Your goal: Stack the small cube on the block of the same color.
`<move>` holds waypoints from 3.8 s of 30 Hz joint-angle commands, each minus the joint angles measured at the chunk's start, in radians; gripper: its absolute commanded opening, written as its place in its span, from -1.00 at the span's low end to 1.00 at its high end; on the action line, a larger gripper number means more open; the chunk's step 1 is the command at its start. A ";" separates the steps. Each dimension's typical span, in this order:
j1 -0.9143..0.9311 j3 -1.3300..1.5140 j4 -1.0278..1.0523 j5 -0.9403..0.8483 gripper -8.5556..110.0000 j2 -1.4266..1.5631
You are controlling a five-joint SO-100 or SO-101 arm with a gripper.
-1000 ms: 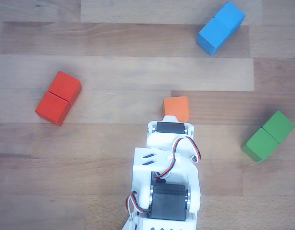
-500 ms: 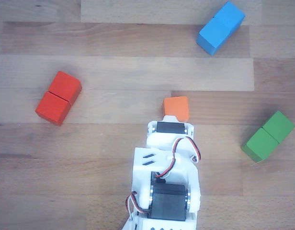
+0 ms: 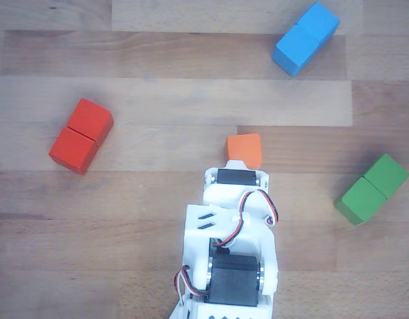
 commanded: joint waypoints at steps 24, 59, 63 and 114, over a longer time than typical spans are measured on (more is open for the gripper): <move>0.005 -0.012 0.000 0.005 -0.85 0.028; 0.014 -0.101 -0.008 0.006 -0.85 -0.058; 0.014 -0.333 -0.077 0.008 -0.84 -0.235; 0.337 -1.519 0.414 0.005 -0.85 -1.575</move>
